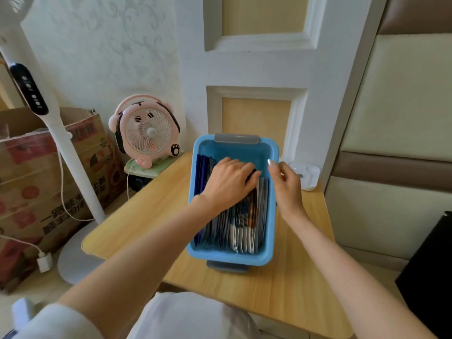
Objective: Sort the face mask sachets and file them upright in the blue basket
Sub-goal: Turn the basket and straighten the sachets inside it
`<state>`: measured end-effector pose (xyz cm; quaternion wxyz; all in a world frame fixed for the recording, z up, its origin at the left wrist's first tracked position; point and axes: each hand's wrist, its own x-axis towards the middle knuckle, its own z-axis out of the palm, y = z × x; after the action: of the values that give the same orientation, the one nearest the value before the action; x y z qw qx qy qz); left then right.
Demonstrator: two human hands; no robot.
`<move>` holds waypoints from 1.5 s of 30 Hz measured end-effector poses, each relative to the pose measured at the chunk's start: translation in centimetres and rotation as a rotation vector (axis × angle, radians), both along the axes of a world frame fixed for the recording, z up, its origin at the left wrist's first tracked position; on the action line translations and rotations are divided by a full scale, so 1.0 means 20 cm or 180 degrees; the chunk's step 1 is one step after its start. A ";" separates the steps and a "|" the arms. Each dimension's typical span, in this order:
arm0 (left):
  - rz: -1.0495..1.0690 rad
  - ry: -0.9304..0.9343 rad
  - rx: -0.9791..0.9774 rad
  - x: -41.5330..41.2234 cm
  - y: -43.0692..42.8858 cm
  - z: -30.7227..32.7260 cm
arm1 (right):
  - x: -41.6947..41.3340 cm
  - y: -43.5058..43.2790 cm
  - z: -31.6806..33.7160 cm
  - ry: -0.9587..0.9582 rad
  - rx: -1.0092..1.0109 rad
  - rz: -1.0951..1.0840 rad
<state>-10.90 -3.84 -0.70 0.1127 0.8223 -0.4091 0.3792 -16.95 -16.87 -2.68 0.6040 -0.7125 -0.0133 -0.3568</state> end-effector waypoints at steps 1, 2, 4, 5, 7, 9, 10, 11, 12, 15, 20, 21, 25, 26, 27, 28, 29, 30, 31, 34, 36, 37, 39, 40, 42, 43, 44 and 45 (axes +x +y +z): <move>-0.0049 -0.0008 0.0024 0.00 0.00 0.01 | 0.01 0.01 0.00 0.0003 0.0026 -0.0018; -0.0059 -0.0043 0.0066 0.00 0.00 0.01 | 0.01 0.01 -0.01 -0.0002 0.0043 -0.0051; 0.0118 -0.0191 0.0033 -0.02 0.00 0.03 | 0.01 0.03 -0.02 -0.0017 0.0049 -0.0173; 0.0330 -0.0294 -0.0102 -0.04 0.00 0.04 | 0.01 0.03 -0.03 -0.0031 0.0042 -0.0210; 0.0868 -0.0435 -0.0346 -0.05 0.01 0.04 | 0.02 0.03 -0.02 -0.0045 -0.0010 -0.0218; 0.1201 -0.0546 -0.0213 -0.03 0.02 0.02 | 0.02 0.02 -0.01 -0.0042 -0.0063 -0.0195; 0.1248 -0.0624 -0.0056 -0.02 0.03 0.01 | 0.02 0.02 -0.01 -0.0046 -0.0078 -0.0187; 0.1233 -0.0695 0.0060 -0.01 0.03 0.01 | 0.03 0.02 -0.01 -0.0058 -0.0083 -0.0189; 0.1192 -0.0727 0.0139 0.00 0.03 0.02 | 0.03 0.02 -0.01 -0.0077 -0.0088 -0.0204; 0.1068 -0.0645 0.0023 0.01 0.00 0.05 | 0.02 0.02 -0.02 -0.0147 -0.0105 -0.0238; 0.1064 -0.0531 -0.0252 -0.01 0.01 0.02 | 0.02 0.03 -0.03 -0.0149 -0.0149 -0.0323; 0.1058 -0.0511 -0.0255 -0.03 0.01 0.01 | 0.02 0.03 -0.03 -0.0148 -0.0160 -0.0332; 0.1102 -0.0417 -0.0255 -0.08 0.02 0.00 | 0.02 0.02 -0.03 -0.0144 -0.0205 -0.0316; 0.1103 -0.0391 -0.0244 -0.09 0.02 0.00 | 0.02 0.02 -0.03 -0.0142 -0.0228 -0.0320; 0.1094 -0.0337 -0.0231 -0.10 0.02 0.00 | 0.02 0.02 -0.03 -0.0140 -0.0243 -0.0322; 0.1100 -0.0266 -0.0240 -0.11 0.02 0.01 | 0.02 0.02 -0.03 -0.0144 -0.0244 -0.0320; 0.1137 -0.0191 -0.0282 -0.12 0.03 0.01 | 0.02 0.02 -0.03 -0.0148 -0.0235 -0.0315; 0.1224 -0.0123 -0.0316 -0.12 0.03 0.02 | 0.02 0.02 -0.03 -0.0145 -0.0225 -0.0302; 0.1358 -0.0116 -0.0318 -0.13 0.04 0.04 | 0.02 0.02 -0.04 -0.0141 -0.0219 -0.0288; 0.1561 -0.0215 0.0130 -0.11 0.04 0.04 | 0.02 0.02 -0.04 -0.0127 -0.0218 -0.0301; 0.1516 -0.0424 0.0196 -0.12 0.06 0.07 | 0.02 0.02 -0.04 -0.0139 -0.0210 -0.0328; 0.1496 -0.0488 0.0158 -0.13 0.07 0.08 | 0.02 0.03 -0.04 -0.0148 -0.0207 -0.0342; 0.1415 -0.0277 0.0191 -0.13 0.08 0.08 | 0.02 0.03 -0.03 -0.0156 -0.0203 -0.0366; 0.1428 -0.0243 0.0206 -0.12 0.08 0.07 | 0.02 0.03 -0.03 -0.0155 -0.0200 -0.0372; 0.1507 -0.0247 0.0233 -0.16 0.08 0.06 | 0.01 0.04 -0.04 -0.0156 -0.0191 -0.0377; 0.1473 -0.0249 0.0229 -0.18 0.08 0.06 | 0.00 0.04 -0.04 -0.0168 -0.0196 -0.0378; 0.1300 -0.0219 0.0224 -0.19 0.06 0.04 | 0.00 0.04 -0.04 -0.0181 -0.0204 -0.0375; 0.1060 -0.0261 0.0171 -0.22 0.04 0.03 | -0.01 0.04 -0.04 -0.0195 -0.0205 -0.0369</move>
<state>-15.33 -3.01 -0.15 0.0095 0.8652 -0.2815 0.4148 -17.13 -16.11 -3.49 0.5584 -0.7199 -0.0020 -0.4123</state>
